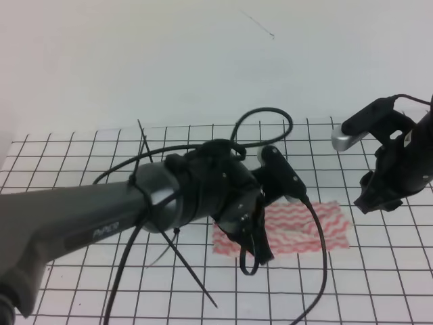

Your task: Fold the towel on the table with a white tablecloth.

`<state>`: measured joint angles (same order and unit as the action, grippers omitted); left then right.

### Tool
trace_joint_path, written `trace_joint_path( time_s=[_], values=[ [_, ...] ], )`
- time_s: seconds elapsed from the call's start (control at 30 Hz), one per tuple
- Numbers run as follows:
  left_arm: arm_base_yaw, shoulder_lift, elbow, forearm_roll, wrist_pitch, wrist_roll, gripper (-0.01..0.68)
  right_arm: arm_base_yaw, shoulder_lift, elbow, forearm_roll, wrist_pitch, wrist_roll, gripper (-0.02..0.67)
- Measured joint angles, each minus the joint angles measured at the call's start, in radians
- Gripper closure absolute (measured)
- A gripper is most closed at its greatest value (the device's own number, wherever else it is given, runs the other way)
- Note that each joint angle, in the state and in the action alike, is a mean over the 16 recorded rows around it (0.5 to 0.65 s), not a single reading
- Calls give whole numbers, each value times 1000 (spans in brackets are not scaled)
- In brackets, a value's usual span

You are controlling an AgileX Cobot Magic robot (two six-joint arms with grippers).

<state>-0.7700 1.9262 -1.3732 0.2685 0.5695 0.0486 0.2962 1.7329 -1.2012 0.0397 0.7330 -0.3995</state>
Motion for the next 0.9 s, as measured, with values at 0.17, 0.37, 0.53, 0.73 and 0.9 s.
trace_joint_path(
  time_s=[0.17, 0.37, 0.53, 0.73, 0.9],
  values=[
    [44, 3, -5, 5, -51, 2, 673, 0, 0, 0, 3, -18, 0, 330],
    [80, 18, -9, 9, -101, 6, 673, 0, 0, 0, 6, -28, -1, 330],
    [91, 37, -10, 25, -124, 4, 672, 0, 0, 0, 10, -31, -1, 330],
    [94, 57, -10, 67, -133, -22, 629, 0, 0, 0, 17, -32, -1, 330],
    [94, 63, -11, 107, -123, -54, 518, 0, 0, 0, 21, -31, -2, 330]
  ],
)
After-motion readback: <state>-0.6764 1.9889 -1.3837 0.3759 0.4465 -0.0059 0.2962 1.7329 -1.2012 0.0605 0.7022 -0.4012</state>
